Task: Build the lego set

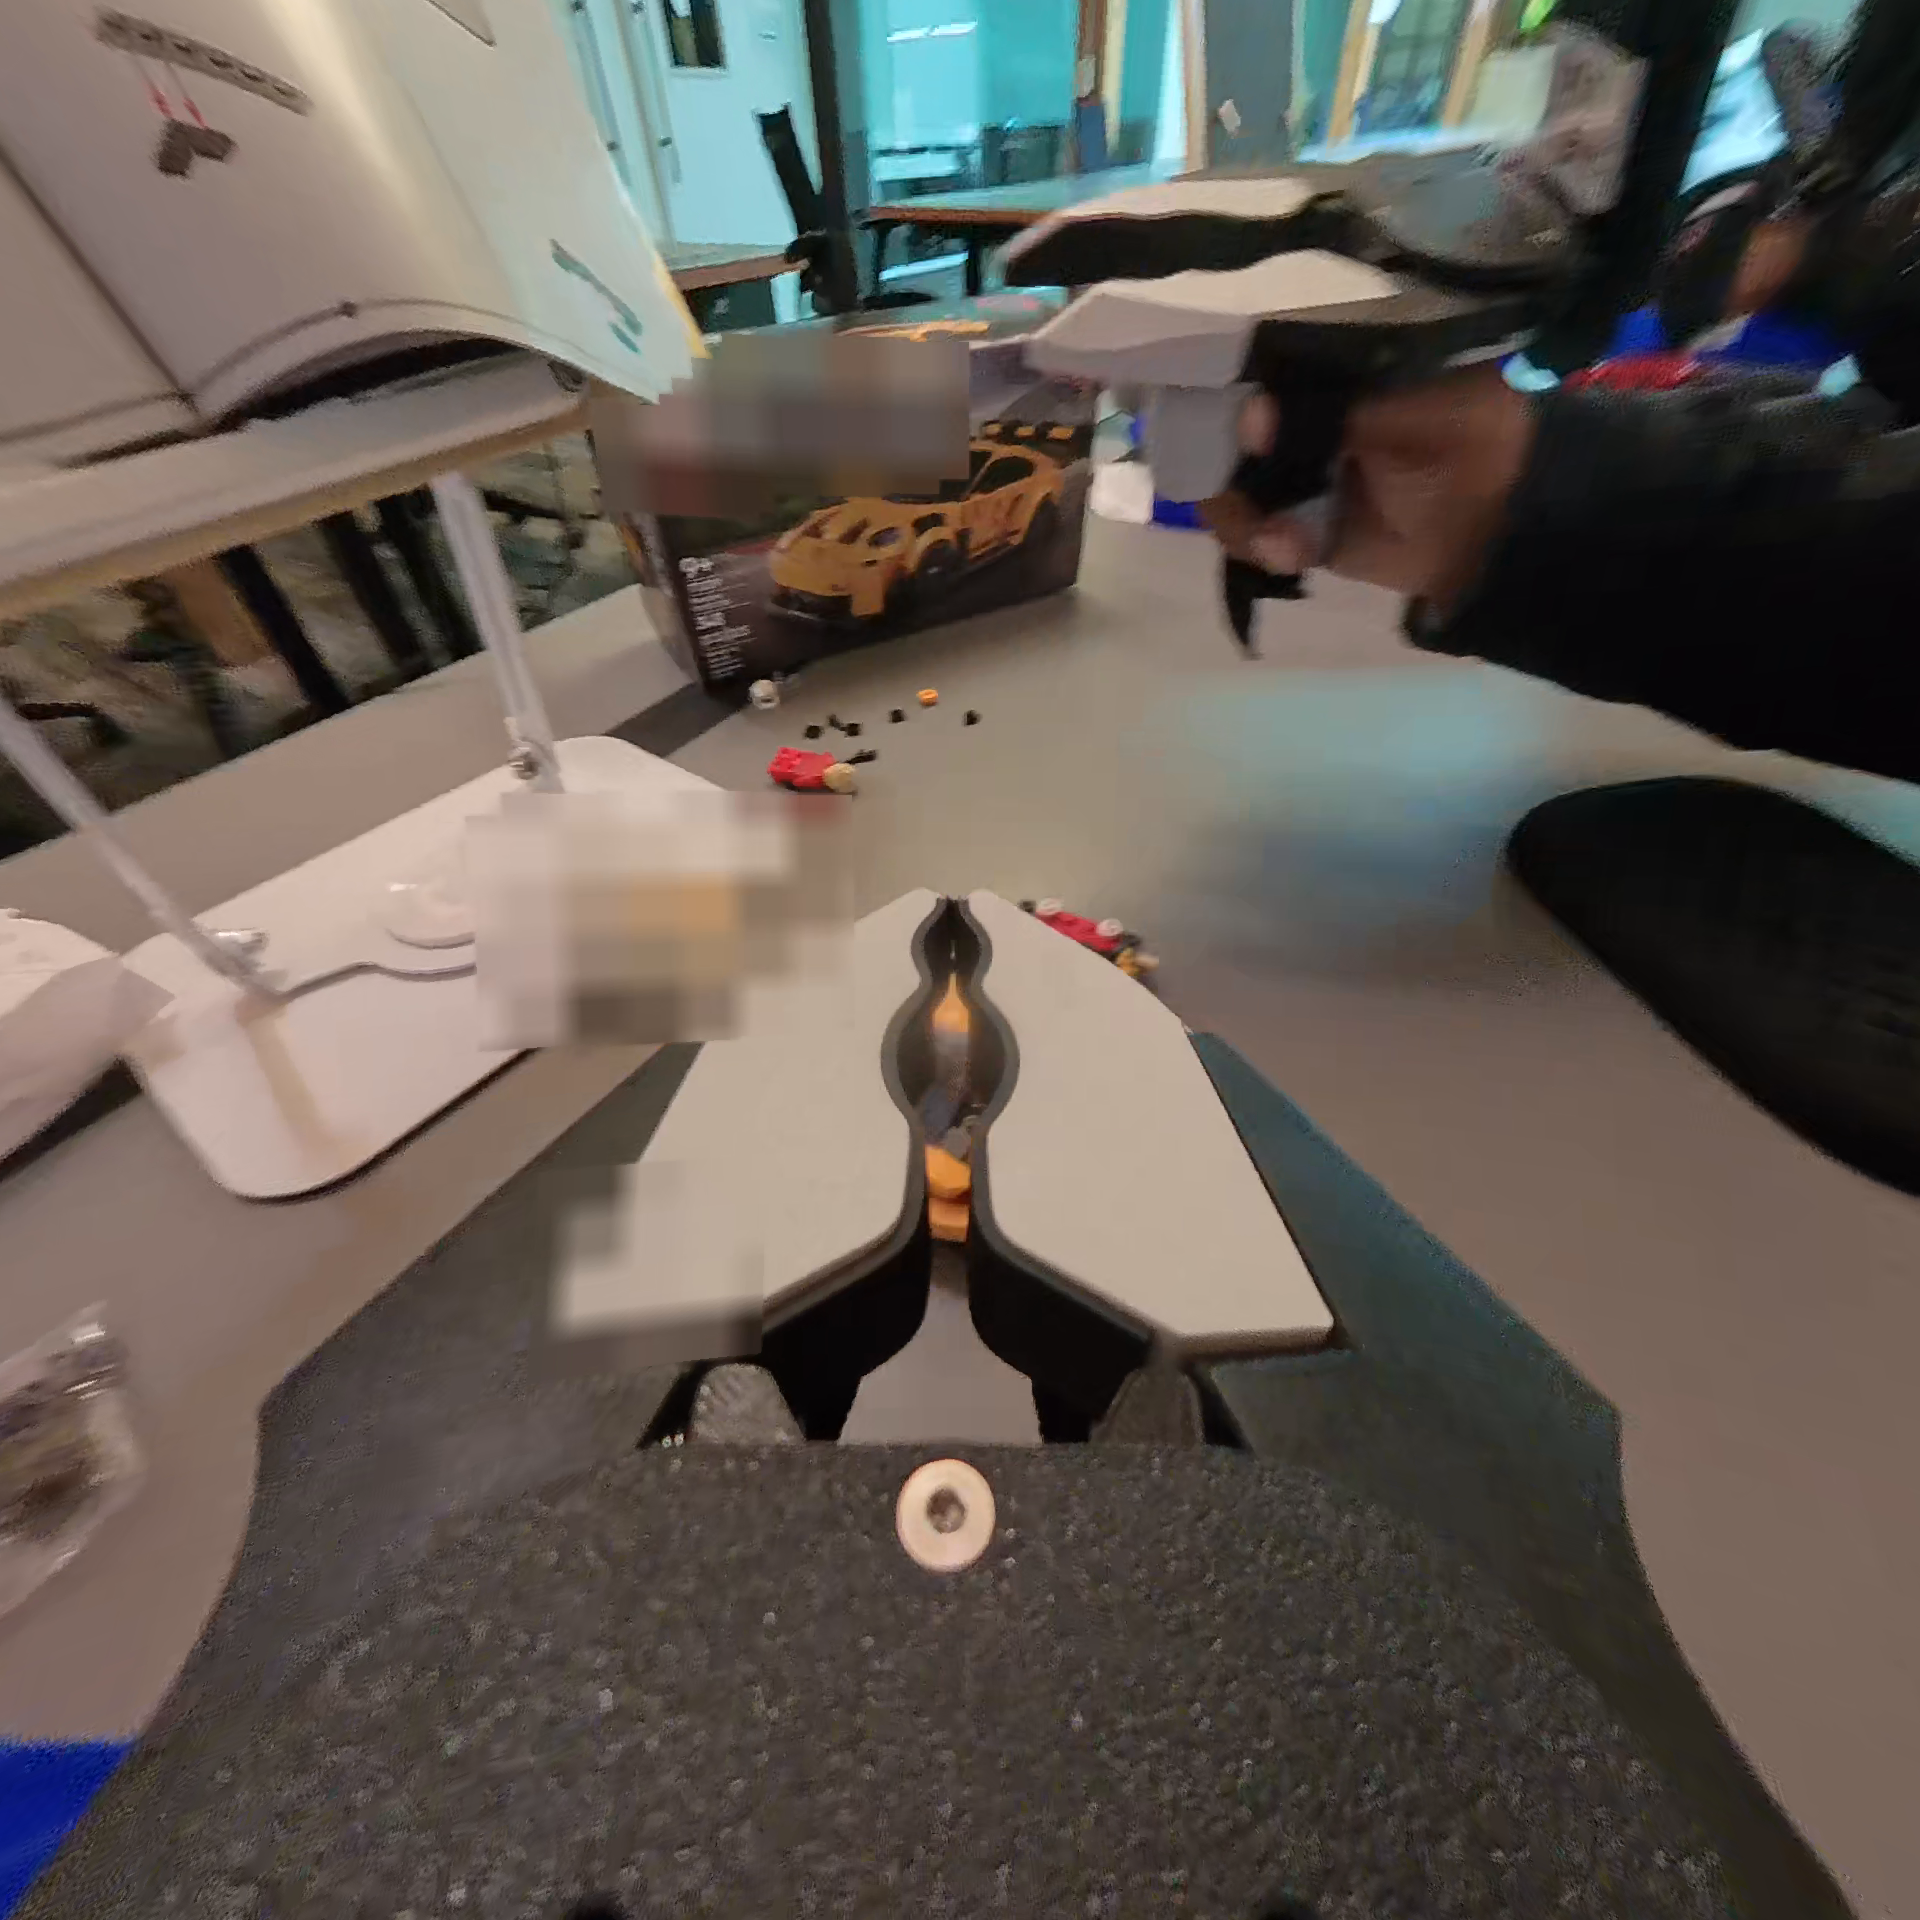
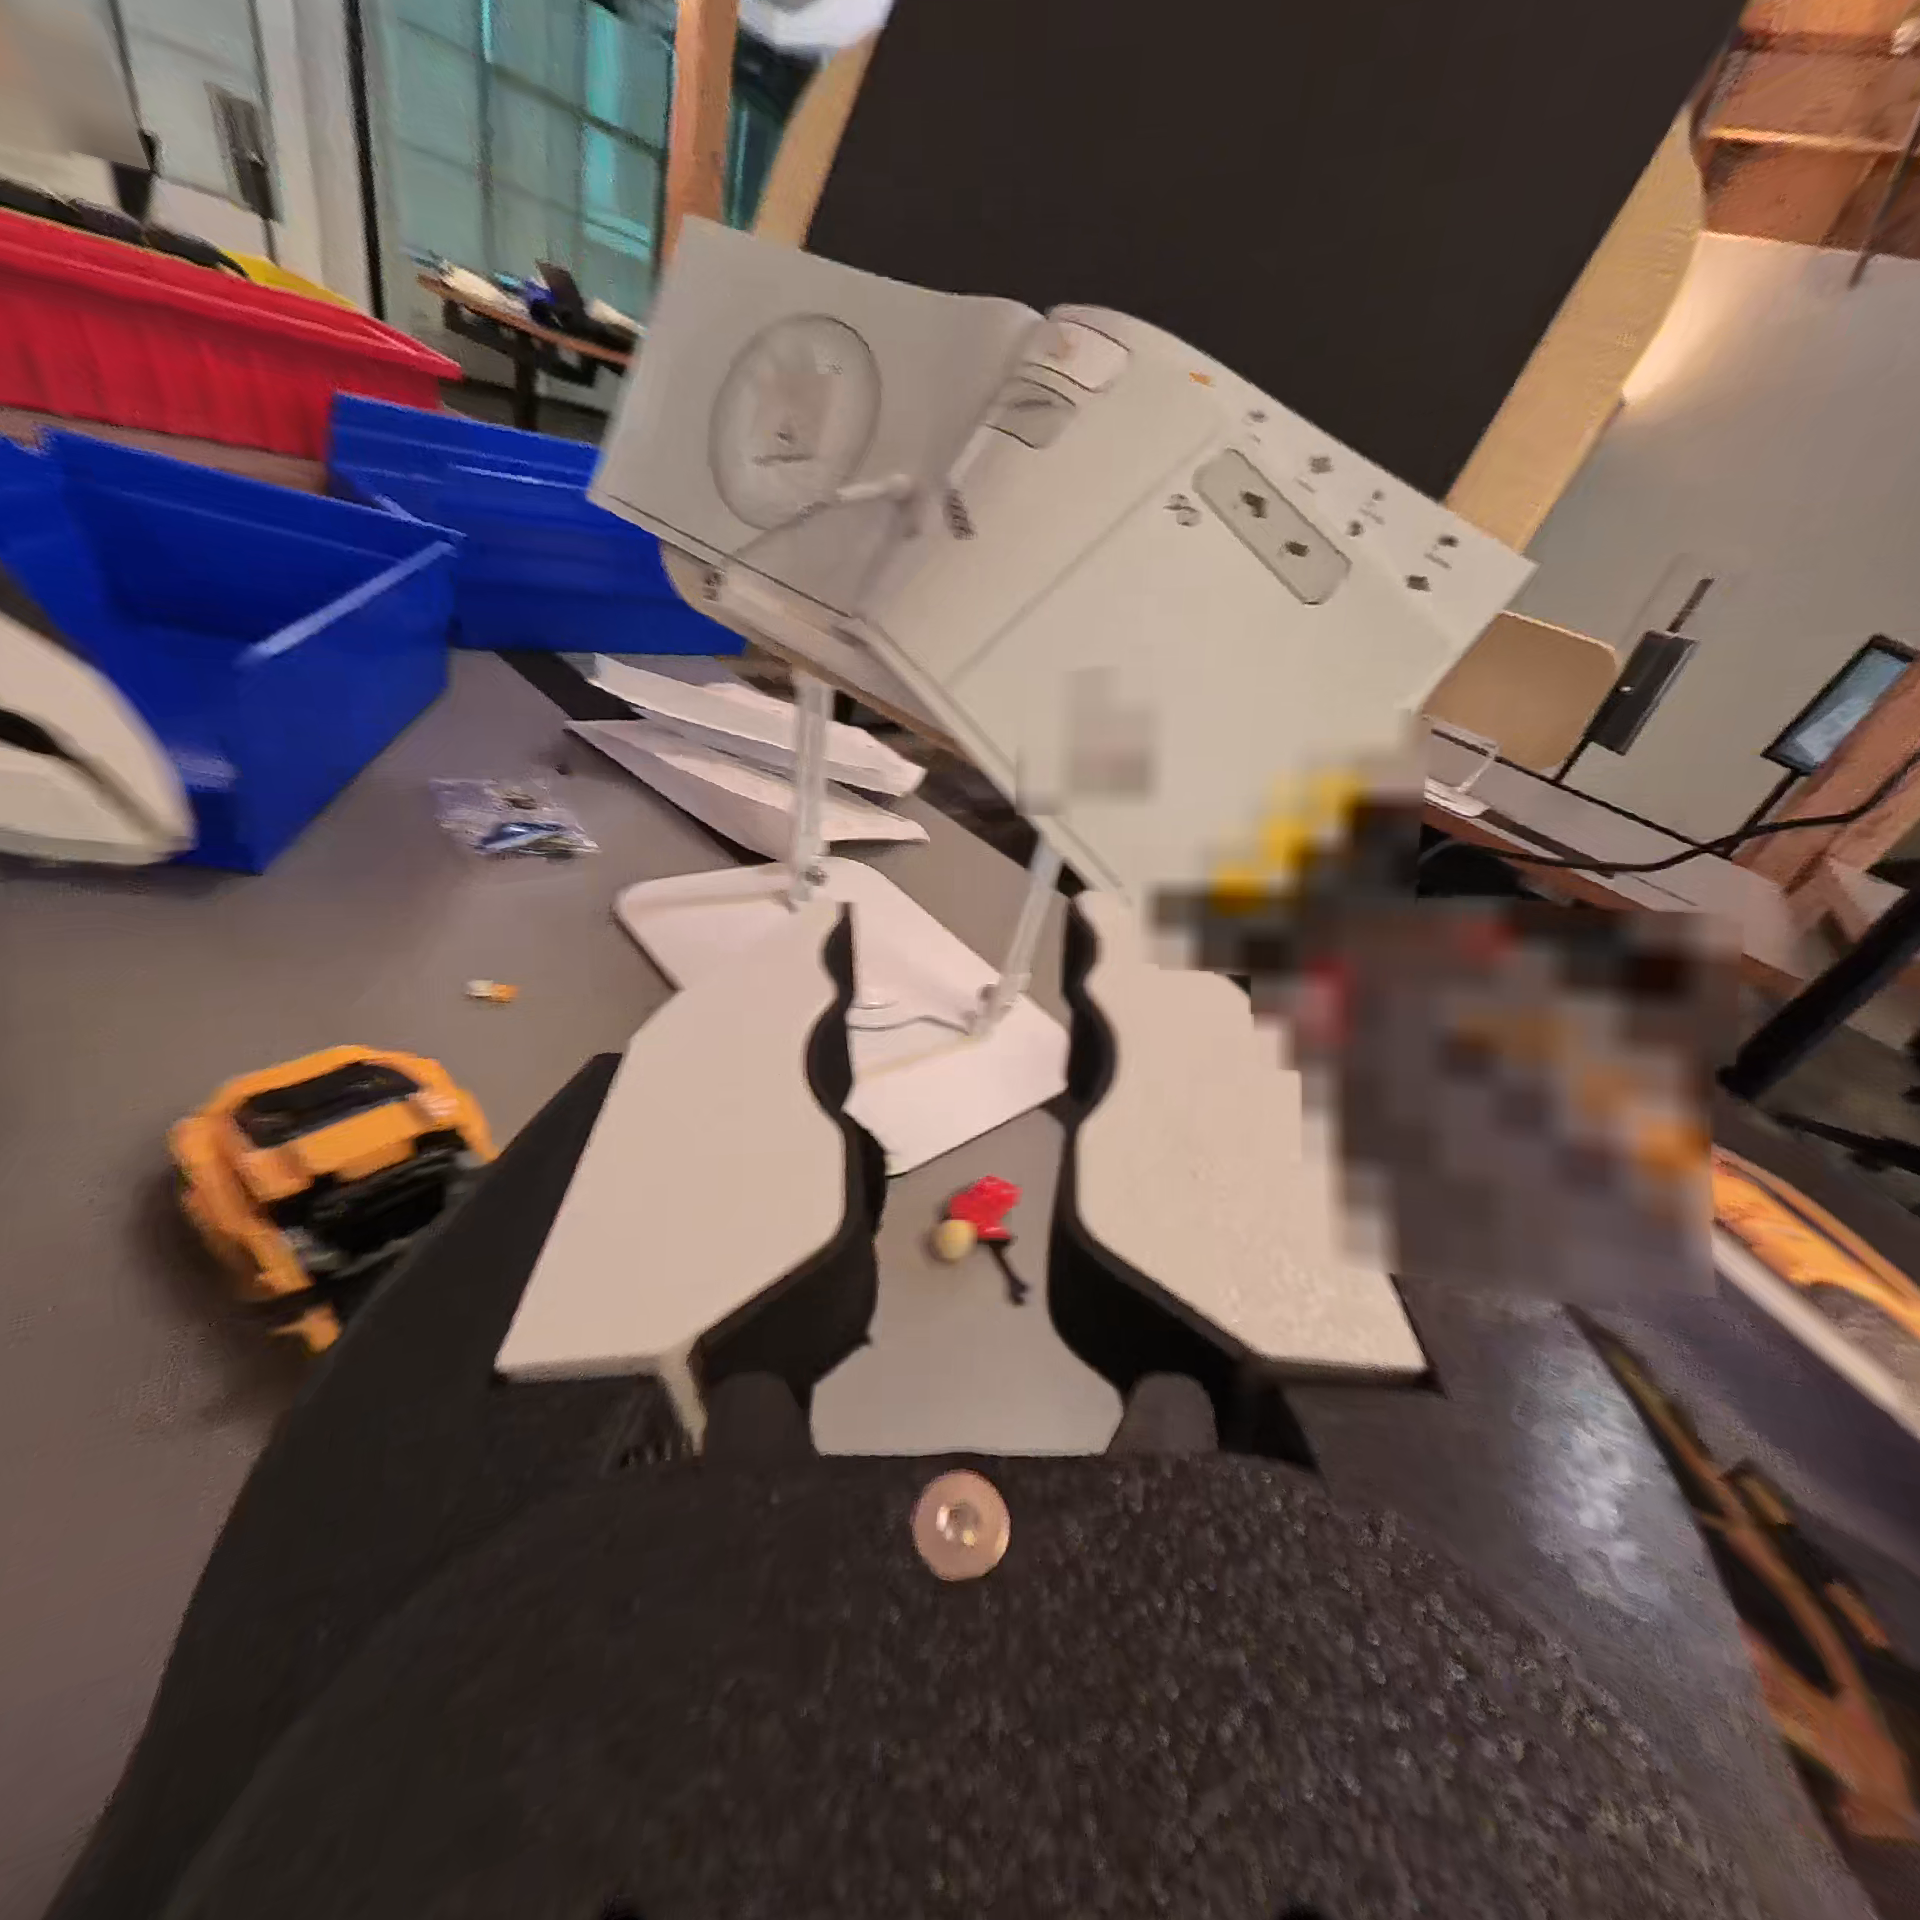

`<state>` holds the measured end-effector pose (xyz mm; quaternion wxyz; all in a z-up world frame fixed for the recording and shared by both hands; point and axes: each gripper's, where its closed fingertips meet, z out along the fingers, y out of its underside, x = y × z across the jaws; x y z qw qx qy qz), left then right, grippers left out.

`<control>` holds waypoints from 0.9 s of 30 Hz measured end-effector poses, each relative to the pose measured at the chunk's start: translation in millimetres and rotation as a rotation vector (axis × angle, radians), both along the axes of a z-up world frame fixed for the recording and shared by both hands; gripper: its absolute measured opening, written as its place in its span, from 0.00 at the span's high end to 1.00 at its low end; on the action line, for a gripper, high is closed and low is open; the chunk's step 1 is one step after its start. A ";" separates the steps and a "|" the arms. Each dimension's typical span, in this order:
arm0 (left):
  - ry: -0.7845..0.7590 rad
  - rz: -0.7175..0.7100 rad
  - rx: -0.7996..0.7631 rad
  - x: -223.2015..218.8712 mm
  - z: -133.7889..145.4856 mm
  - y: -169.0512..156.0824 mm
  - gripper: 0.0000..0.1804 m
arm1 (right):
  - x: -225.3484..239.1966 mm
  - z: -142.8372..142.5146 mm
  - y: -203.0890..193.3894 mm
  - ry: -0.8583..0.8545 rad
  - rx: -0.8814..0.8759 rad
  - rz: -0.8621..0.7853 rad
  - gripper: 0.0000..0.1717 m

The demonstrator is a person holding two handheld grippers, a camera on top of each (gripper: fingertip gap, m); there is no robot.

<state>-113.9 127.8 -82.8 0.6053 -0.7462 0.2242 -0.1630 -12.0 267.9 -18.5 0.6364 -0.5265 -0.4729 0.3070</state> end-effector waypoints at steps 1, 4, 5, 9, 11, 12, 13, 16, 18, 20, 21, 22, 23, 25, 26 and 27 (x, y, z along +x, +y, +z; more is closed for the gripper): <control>0.046 0.033 0.009 -4.6 0.9 0.7 1.00 | 2.1 -2.3 -13.4 0.012 -0.020 0.015 0.87; 0.209 0.133 0.019 -22.6 9.5 -4.0 0.97 | 9.2 -13.1 -41.4 0.031 -0.057 0.031 1.00; 0.269 0.187 0.029 -33.8 15.6 -7.9 0.95 | 11.3 -17.8 -48.0 0.029 -0.062 0.038 1.00; 0.485 0.396 -0.037 -99.3 36.2 -45.0 0.85 | 20.3 -36.8 -58.8 -0.012 -0.058 0.035 1.00; 0.484 0.447 -0.149 -130.5 30.4 -69.7 0.86 | 22.8 -38.7 -64.2 0.001 -0.082 0.063 1.00; 0.476 0.450 -0.227 -142.6 20.2 -81.1 0.86 | 23.0 -39.1 -66.5 0.009 -0.098 0.079 1.00; 0.477 0.440 -0.325 -152.3 4.4 -92.1 0.84 | 22.4 -39.5 -68.3 0.016 -0.113 0.092 1.00; 0.539 0.421 -0.664 -170.6 -55.3 -126.8 0.73 | 17.6 -43.7 -73.7 0.014 -0.131 0.122 1.00; 0.690 0.486 -0.740 -187.1 -80.1 -139.1 0.77 | 14.3 -48.0 -78.7 -0.010 -0.127 0.138 1.00; 0.818 0.518 -0.764 -198.4 -94.7 -148.9 0.83 | 12.2 -51.3 -83.9 -0.033 -0.114 0.154 1.00; 0.830 0.533 -0.761 -201.8 -98.6 -151.1 0.83 | 11.4 -52.5 -86.0 -0.043 -0.108 0.159 1.00; 0.821 0.545 -0.746 -204.2 -99.0 -153.0 0.83 | 11.1 -53.4 -87.5 -0.049 -0.102 0.162 1.00; 0.802 0.553 -0.748 -207.3 -99.1 -157.5 0.83 | 11.0 -54.0 -88.7 -0.053 -0.100 0.166 1.00; 0.777 0.587 -0.774 -220.0 -99.4 -172.3 0.83 | 12.7 -52.2 -87.7 -0.041 -0.102 0.159 1.00; 0.768 0.606 -0.779 -227.9 -99.4 -180.3 0.83 | 14.6 -49.8 -85.1 -0.025 -0.106 0.146 1.00; 0.752 0.622 -0.783 -234.6 -99.3 -188.0 0.82 | 17.4 -46.8 -80.6 -0.003 -0.112 0.123 1.00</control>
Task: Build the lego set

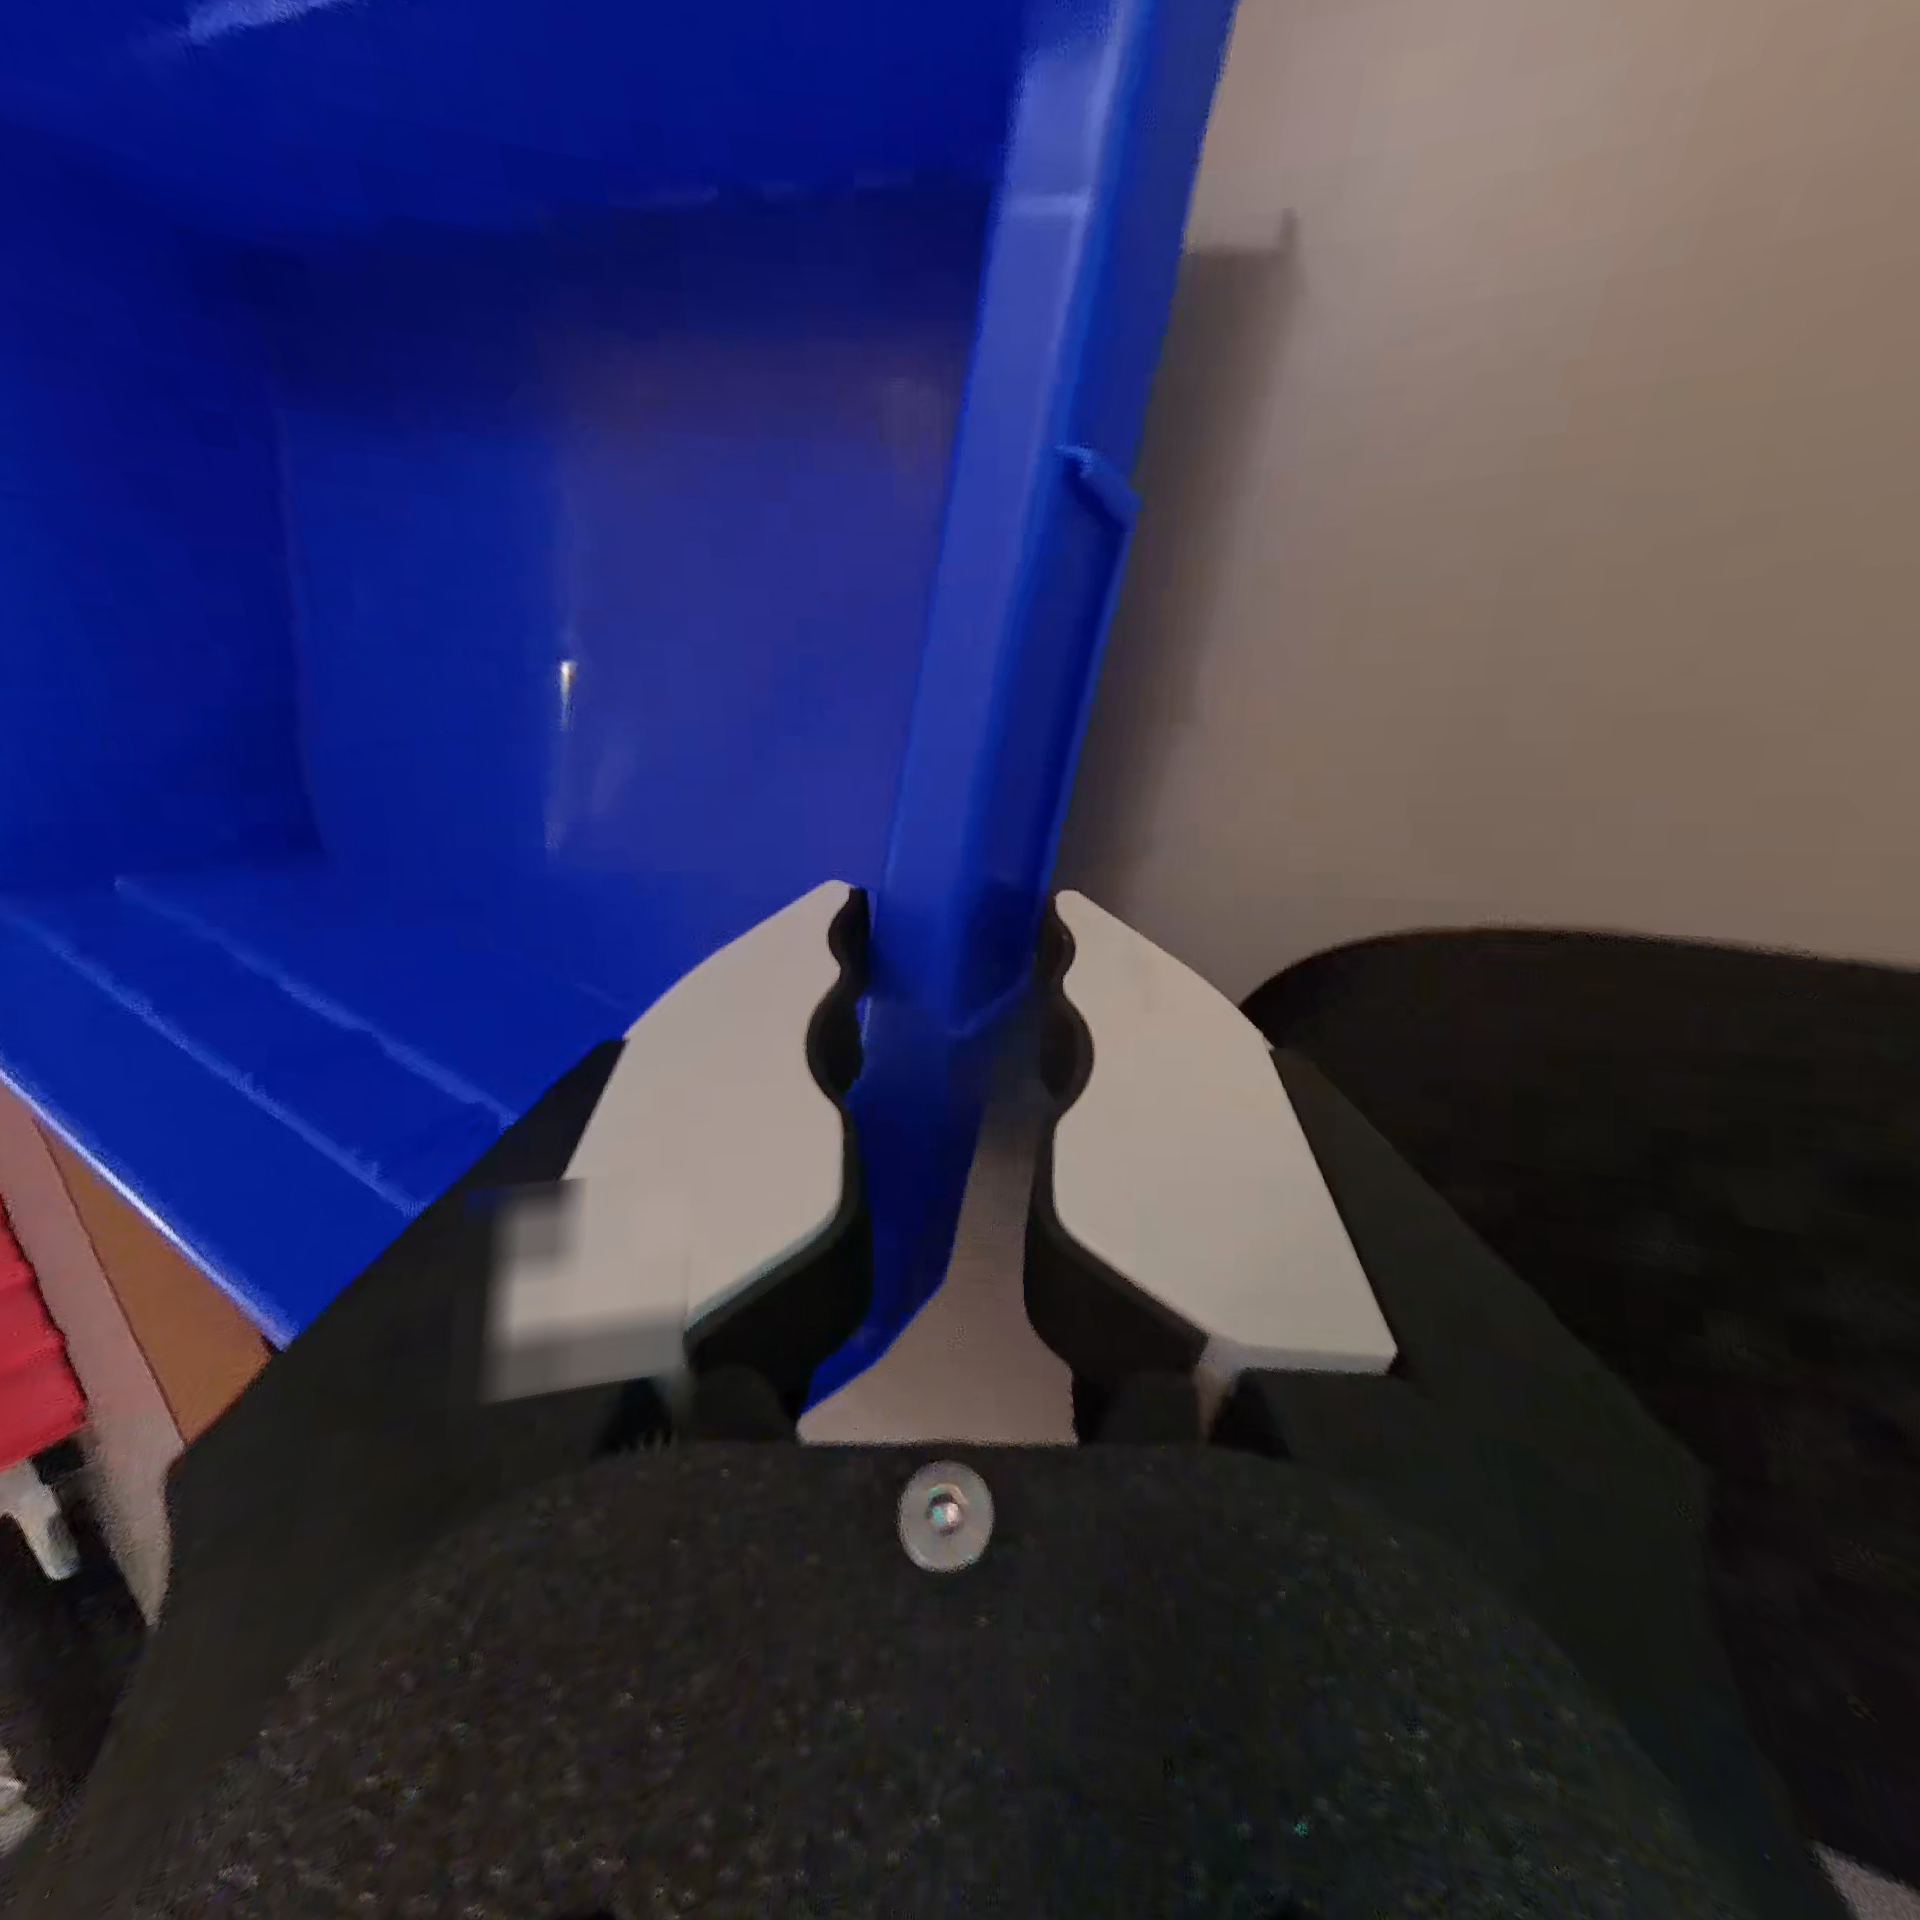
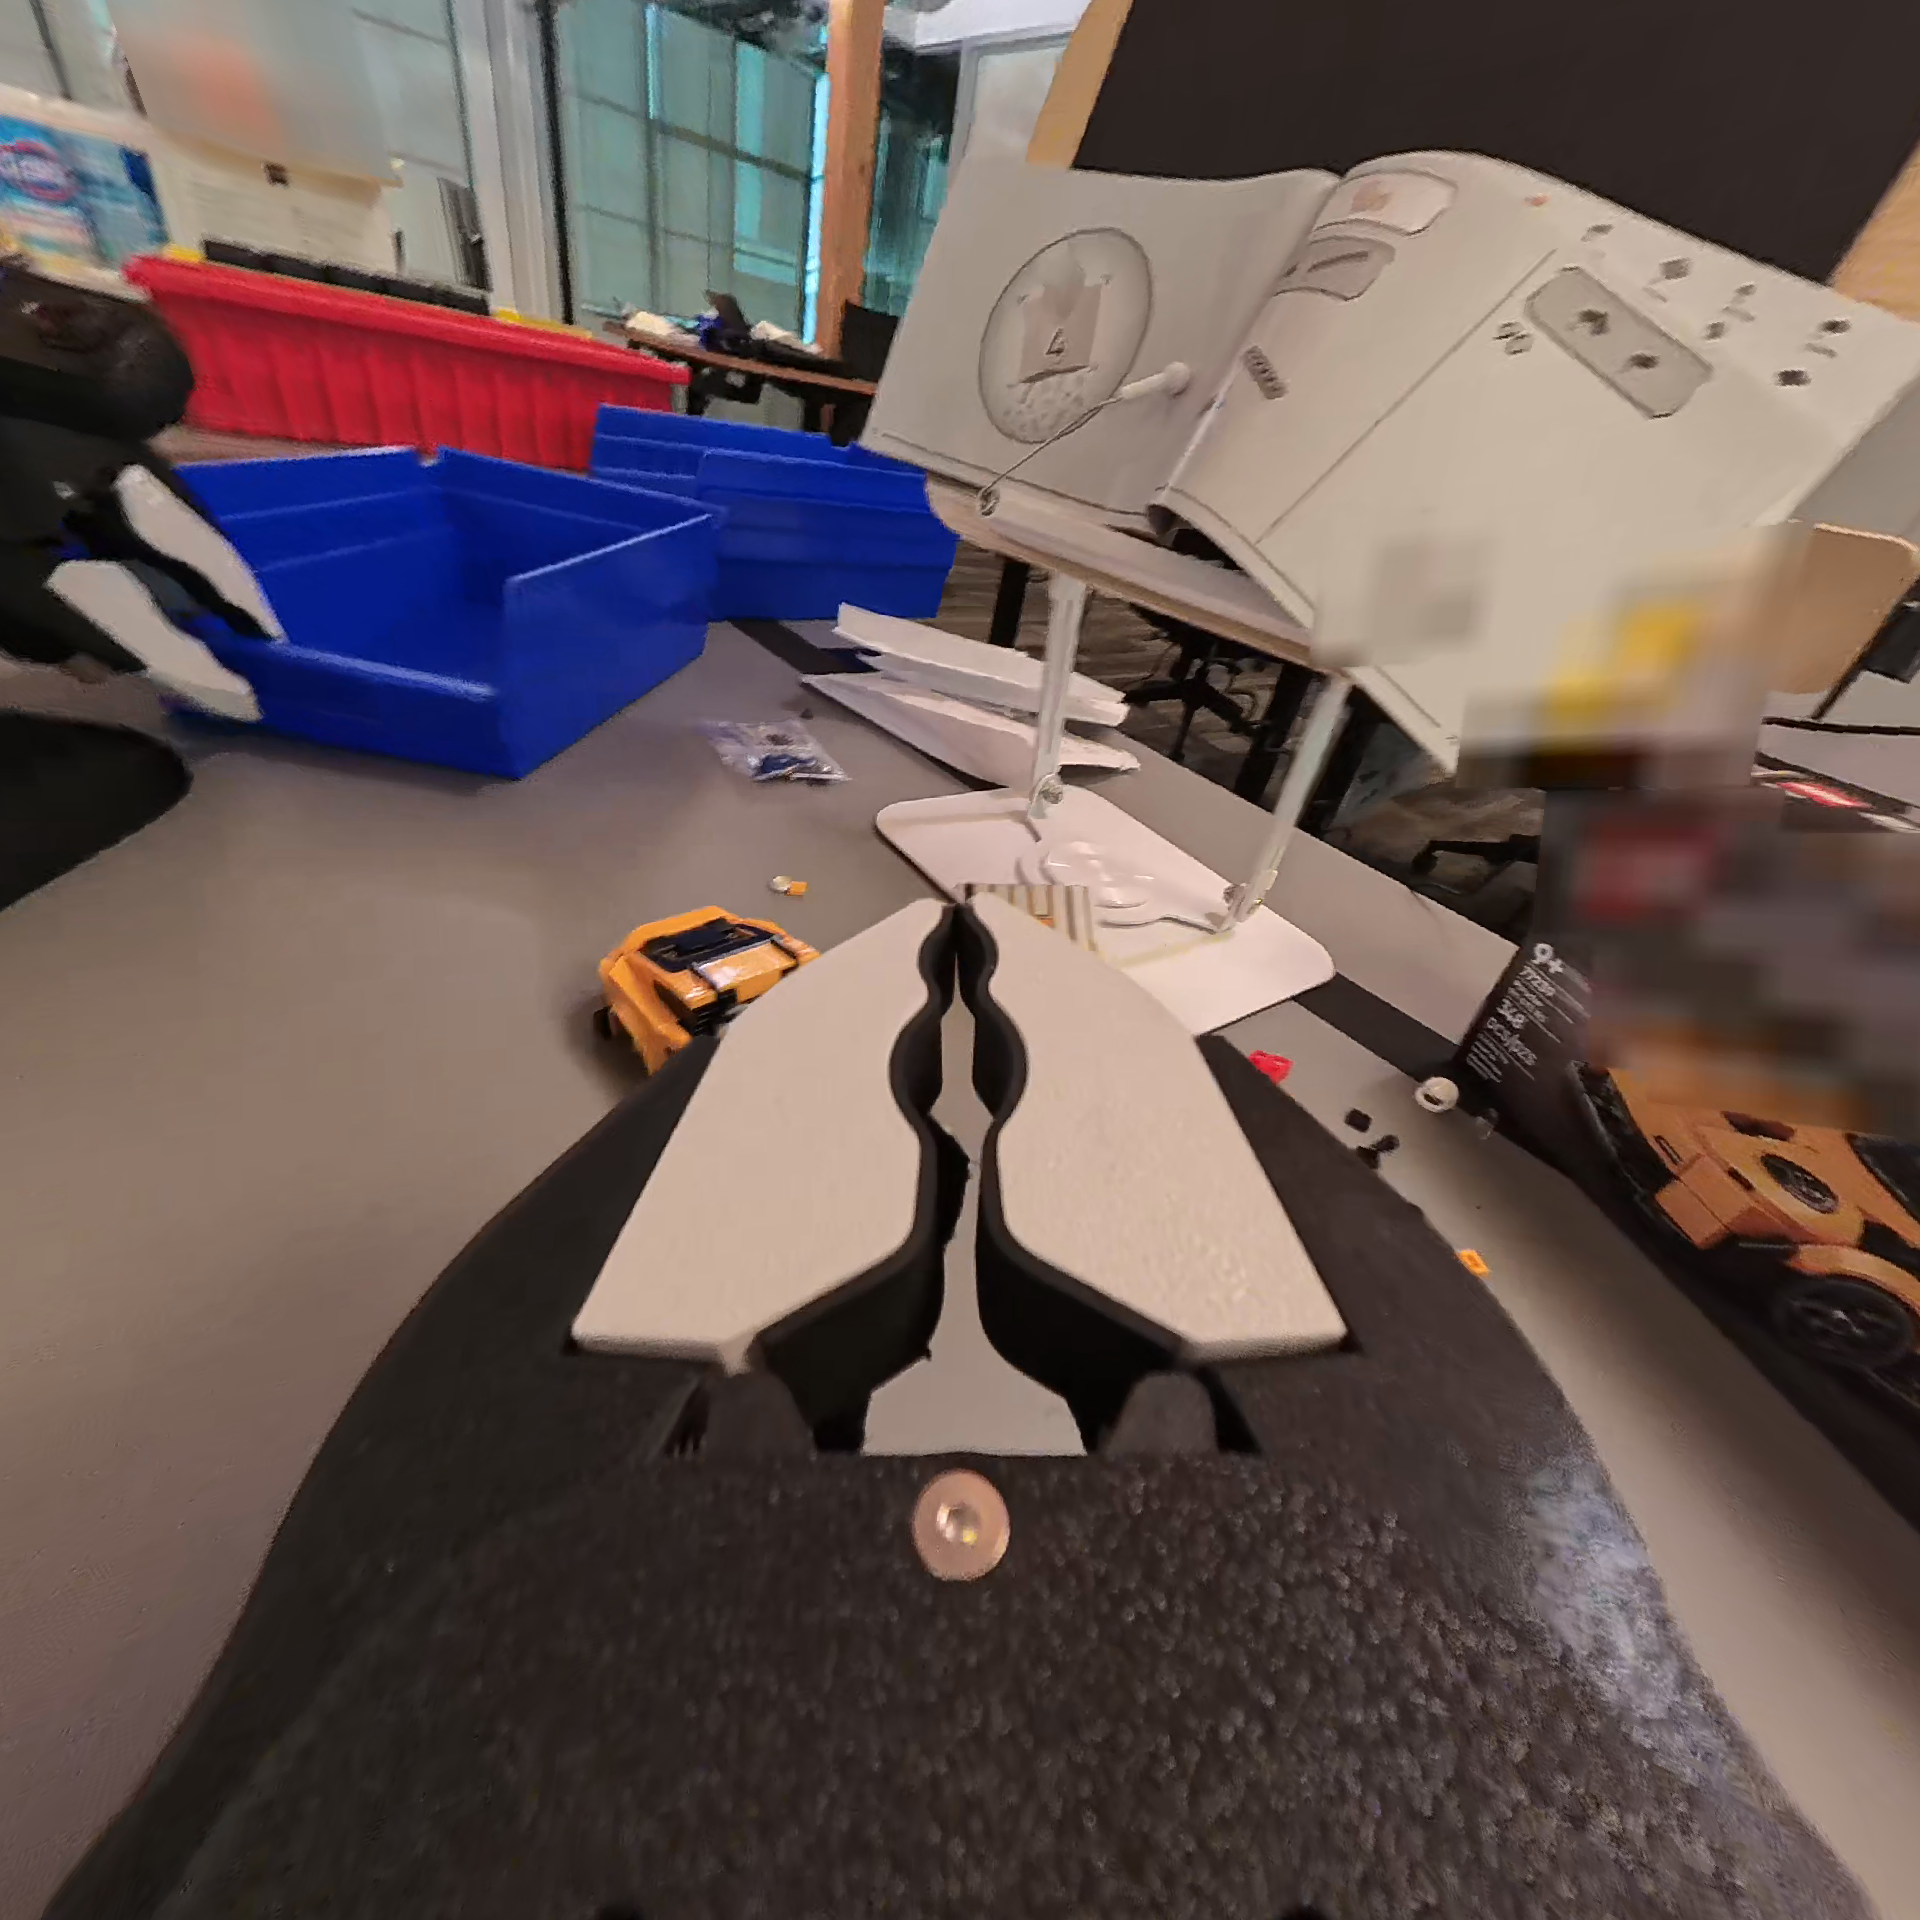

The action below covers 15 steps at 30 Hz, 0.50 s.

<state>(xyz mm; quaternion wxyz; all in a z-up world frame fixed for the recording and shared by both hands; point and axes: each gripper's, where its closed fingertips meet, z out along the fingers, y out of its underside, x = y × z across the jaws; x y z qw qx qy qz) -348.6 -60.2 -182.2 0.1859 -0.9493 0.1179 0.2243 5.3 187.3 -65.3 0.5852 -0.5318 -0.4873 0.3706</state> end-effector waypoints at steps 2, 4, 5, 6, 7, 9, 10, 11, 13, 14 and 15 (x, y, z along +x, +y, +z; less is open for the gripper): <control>-0.015 0.022 0.001 -10.2 -0.1 -14.1 0.82 | 6.5 5.3 10.7 0.037 -0.020 -0.056 1.00; 0.002 0.036 -0.012 -22.3 0.3 -25.1 0.82 | 14.0 9.2 23.3 0.070 -0.034 -0.132 1.00; 0.011 0.054 -0.014 -29.9 0.6 -29.7 0.82 | 19.0 10.4 31.0 0.080 -0.040 -0.184 1.00; 0.015 0.076 -0.012 -37.4 0.8 -33.8 0.81 | 23.8 11.0 37.7 0.086 -0.048 -0.230 1.00; 0.017 0.095 -0.008 -43.6 0.9 -37.3 0.81 | 28.3 11.3 43.0 0.093 -0.058 -0.264 1.00; 0.021 0.114 0.005 -51.1 1.1 -41.6 0.80 | 36.4 11.2 51.9 0.107 -0.079 -0.321 1.00; 0.027 0.122 0.013 -53.9 1.3 -42.6 0.80 | 40.0 10.7 55.8 0.110 -0.085 -0.347 1.00; 0.036 0.131 0.020 -56.7 1.5 -43.2 0.80 | 42.7 10.0 59.1 0.112 -0.094 -0.366 1.00; 0.051 0.142 0.020 -59.5 2.7 -46.1 0.80 | 46.2 8.8 63.7 0.115 -0.108 -0.394 1.00; 0.033 0.132 0.034 -55.9 5.9 -46.0 0.80 | 46.7 8.4 64.3 0.113 -0.110 -0.397 1.00; -0.031 0.108 0.079 -45.9 12.3 -42.1 0.78 | 47.2 8.1 64.6 0.111 -0.108 -0.401 1.00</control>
